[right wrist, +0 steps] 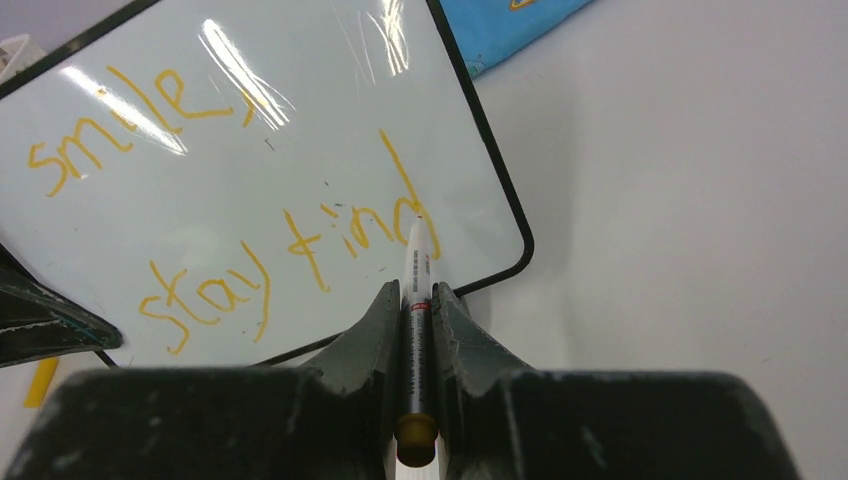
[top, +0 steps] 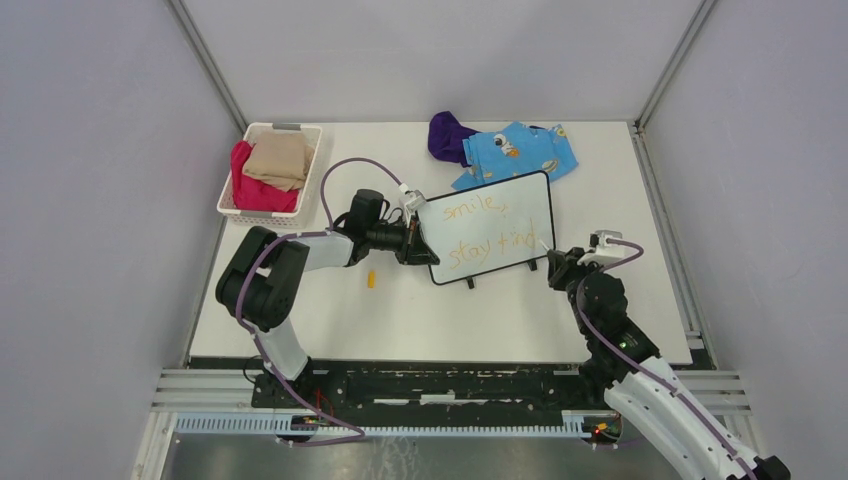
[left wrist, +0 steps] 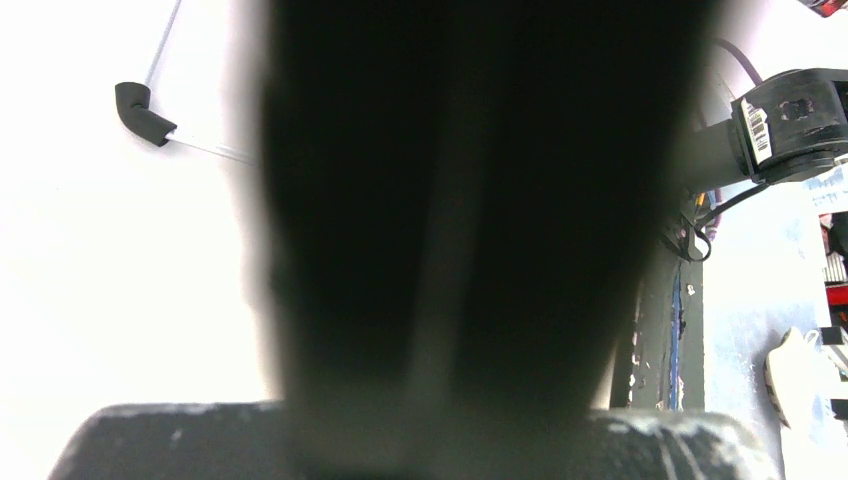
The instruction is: Write a sentence on the whiteboard
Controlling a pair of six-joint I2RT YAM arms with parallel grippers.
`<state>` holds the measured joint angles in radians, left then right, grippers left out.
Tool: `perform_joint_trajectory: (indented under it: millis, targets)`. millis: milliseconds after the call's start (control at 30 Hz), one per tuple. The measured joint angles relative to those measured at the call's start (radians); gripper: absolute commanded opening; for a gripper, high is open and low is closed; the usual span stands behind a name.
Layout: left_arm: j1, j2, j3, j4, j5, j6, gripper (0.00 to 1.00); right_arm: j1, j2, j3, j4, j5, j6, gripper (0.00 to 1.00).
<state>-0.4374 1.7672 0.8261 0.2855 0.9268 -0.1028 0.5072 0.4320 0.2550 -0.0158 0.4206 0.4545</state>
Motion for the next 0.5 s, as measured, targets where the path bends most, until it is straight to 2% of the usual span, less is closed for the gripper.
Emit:
perform_joint_trajectory:
  millis: [500]
  targets:
    - [0.000,0.000,0.000,0.000,0.000,0.000,0.02,-0.034,0.005,-0.047,-0.003,-0.018,0.031,0.00]
